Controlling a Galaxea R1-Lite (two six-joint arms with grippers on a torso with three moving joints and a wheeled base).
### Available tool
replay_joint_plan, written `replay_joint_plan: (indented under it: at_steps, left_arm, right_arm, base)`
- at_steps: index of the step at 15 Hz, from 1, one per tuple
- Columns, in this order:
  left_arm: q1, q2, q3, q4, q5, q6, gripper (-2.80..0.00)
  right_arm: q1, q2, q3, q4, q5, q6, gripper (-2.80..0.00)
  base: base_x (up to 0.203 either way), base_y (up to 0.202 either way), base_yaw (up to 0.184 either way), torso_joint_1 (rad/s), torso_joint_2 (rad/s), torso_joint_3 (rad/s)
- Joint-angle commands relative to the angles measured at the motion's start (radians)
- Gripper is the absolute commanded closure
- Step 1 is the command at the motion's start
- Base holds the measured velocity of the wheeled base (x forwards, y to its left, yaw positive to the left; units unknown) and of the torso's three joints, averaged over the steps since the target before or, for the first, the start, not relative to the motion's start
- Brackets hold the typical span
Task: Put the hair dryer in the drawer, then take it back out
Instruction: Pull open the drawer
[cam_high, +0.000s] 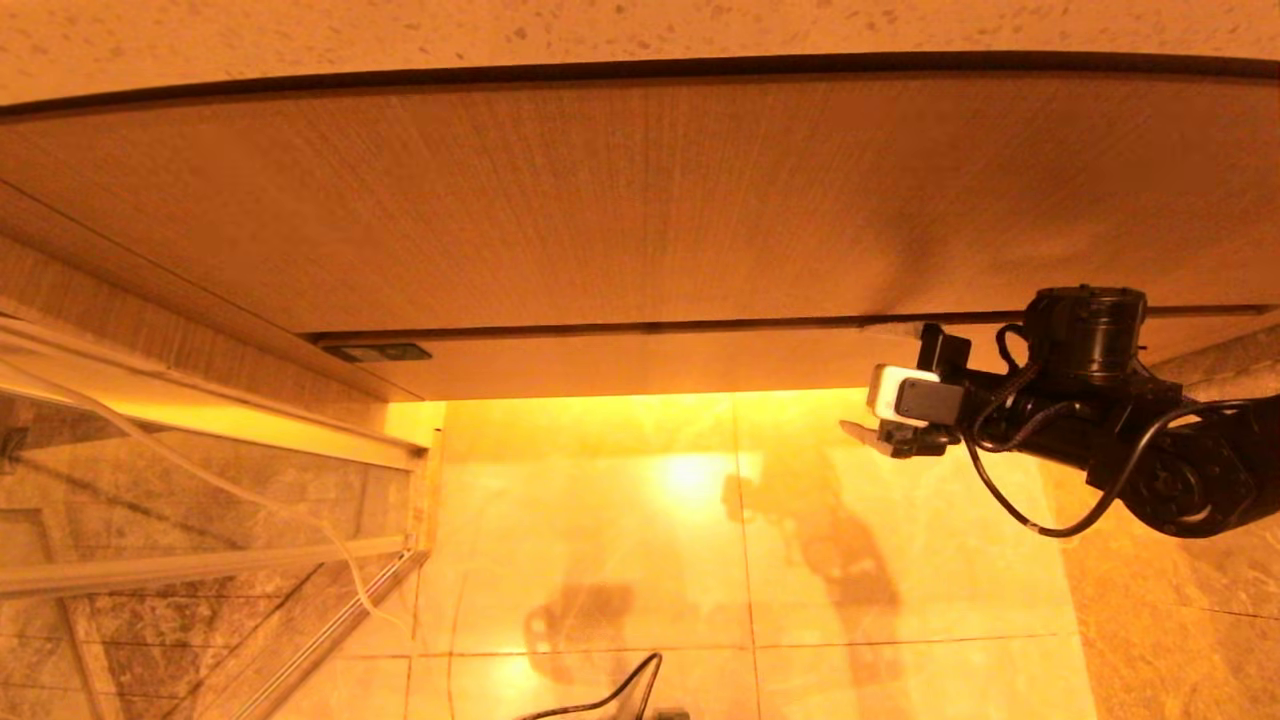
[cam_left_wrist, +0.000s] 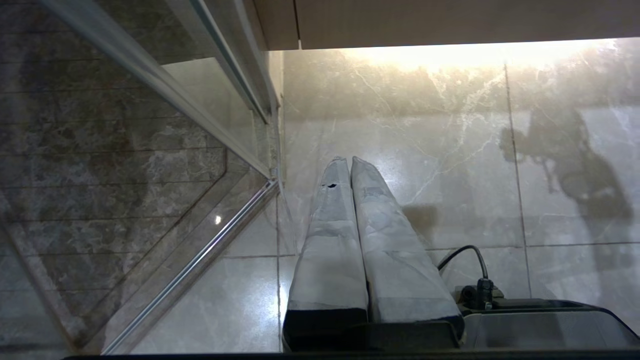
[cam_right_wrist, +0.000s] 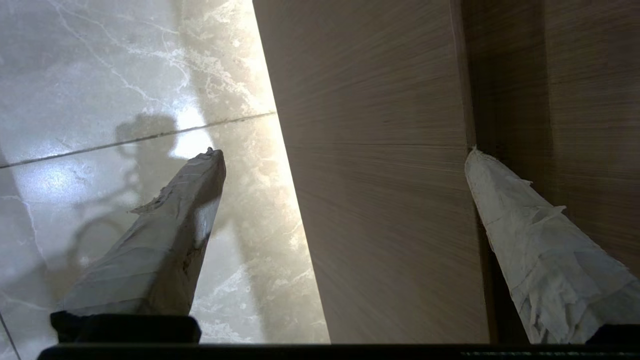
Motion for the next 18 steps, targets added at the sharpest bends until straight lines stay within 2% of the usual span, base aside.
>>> replay_joint_plan:
  at_steps: [1,10,18]
  left_arm:
    - [0.001,0.000,0.000,0.000,0.000,0.000,0.00]
    - [0.001,0.000,0.000,0.000,0.000,0.000,0.00]
    - [0.001,0.000,0.000,0.000,0.000,0.000,0.00]
  right_arm:
    - [0.000,0.005,-0.002,0.014,0.003,-0.008,-2.80]
    - [-0.002,-0.063,0.046,0.008,-0.005,-0.002,-2.80]
    - [0.005,0.002,-0.009,-0.035,-0.007,0.013,-2.80]
  base:
    - [0.000,0.000,0.000,0.000,0.00,0.000]
    - [0.000,0.000,0.000,0.000,0.00,0.000]
    - [0.000,0.000,0.000,0.000,0.00,0.000]
